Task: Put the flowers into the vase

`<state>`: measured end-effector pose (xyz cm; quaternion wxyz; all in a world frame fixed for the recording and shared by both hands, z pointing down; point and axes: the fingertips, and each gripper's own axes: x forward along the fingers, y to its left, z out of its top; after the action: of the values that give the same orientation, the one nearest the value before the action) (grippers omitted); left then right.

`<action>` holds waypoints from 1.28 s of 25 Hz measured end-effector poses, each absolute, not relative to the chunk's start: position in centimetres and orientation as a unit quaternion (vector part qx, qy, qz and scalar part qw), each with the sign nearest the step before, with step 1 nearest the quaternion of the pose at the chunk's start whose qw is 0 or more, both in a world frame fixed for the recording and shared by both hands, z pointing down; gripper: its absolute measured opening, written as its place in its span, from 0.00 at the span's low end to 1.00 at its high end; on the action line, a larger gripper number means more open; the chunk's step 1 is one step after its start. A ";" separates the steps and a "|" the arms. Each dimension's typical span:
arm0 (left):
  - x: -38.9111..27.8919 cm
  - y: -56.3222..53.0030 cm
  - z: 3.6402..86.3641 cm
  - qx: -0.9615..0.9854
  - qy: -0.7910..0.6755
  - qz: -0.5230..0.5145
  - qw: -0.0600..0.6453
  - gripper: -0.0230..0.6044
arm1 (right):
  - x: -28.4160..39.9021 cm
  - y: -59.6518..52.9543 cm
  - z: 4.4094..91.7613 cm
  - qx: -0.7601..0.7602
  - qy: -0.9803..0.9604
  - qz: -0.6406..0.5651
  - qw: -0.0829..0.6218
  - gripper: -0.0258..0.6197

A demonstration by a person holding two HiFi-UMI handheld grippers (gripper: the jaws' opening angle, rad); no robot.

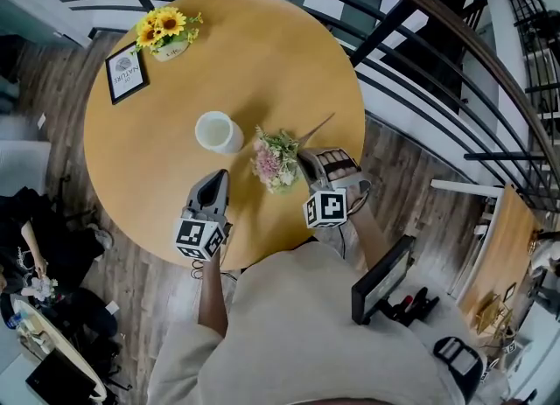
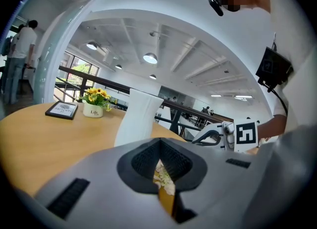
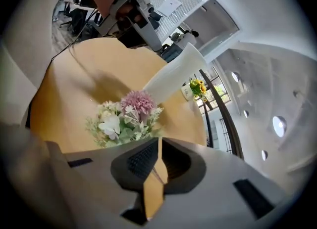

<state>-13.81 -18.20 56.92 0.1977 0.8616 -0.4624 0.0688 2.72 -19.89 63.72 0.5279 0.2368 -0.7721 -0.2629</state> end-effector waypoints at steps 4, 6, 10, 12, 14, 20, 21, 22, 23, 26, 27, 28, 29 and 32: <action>-13.8 -18.7 56.9 0.859 -0.467 0.067 0.199 0.05 | 3.8 -20.8 64.9 0.219 -0.765 -0.265 0.544 0.07; -13.8 -18.7 56.9 0.858 -0.469 0.067 0.201 0.05 | 4.5 -20.9 66.2 0.201 -0.765 -0.250 0.558 0.18; -14.0 -18.7 57.0 0.854 -0.474 0.064 0.205 0.05 | 5.7 -20.7 70.1 0.126 -0.754 -0.219 0.607 0.47; -14.1 -18.7 57.1 0.852 -0.477 0.064 0.205 0.05 | 6.0 -20.9 71.4 0.096 -0.746 -0.215 0.622 0.51; -14.3 -18.8 57.1 0.849 -0.482 0.064 0.206 0.05 | 5.7 -21.5 72.1 0.074 -0.742 -0.217 0.629 0.52; -14.8 -18.3 56.8 0.839 -0.498 0.060 0.210 0.05 | 5.3 -22.5 73.6 0.040 -0.735 -0.214 0.642 0.52; -15.0 -18.2 56.7 0.837 -0.501 0.059 0.210 0.05 | 5.2 -22.5 73.8 0.029 -0.732 -0.211 0.647 0.52; -15.2 -18.2 56.6 0.835 -0.504 0.059 0.211 0.05 | 5.2 -22.5 74.1 0.016 -0.729 -0.207 0.652 0.52; -15.4 -18.3 56.6 0.833 -0.507 0.058 0.213 0.05 | 5.1 -22.5 74.3 0.003 -0.725 -0.200 0.659 0.52; -16.1 -18.6 56.9 0.827 -0.515 0.055 0.219 0.05 | 5.0 -22.2 75.0 -0.045 -0.718 -0.162 0.675 0.49; -16.2 -18.7 56.9 0.826 -0.517 0.054 0.220 0.05 | 5.1 -21.7 75.1 -0.064 -0.718 -0.148 0.677 0.39; -16.2 -18.8 56.9 0.826 -0.517 0.053 0.220 0.05 | 5.2 -21.1 75.2 -0.081 -0.718 -0.140 0.676 0.31; -16.1 -18.9 56.9 0.826 -0.516 0.052 0.220 0.05 | 5.4 -20.5 75.3 -0.093 -0.719 -0.140 0.675 0.23; -15.9 -19.3 56.9 0.830 -0.511 0.051 0.220 0.05 | 5.4 -19.9 75.4 -0.092 -0.722 -0.156 0.668 0.15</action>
<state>-15.89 -19.28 56.90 0.2196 0.8295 -0.5109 0.0513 5.43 -19.92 75.40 0.6684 -0.0918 -0.7215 -0.1557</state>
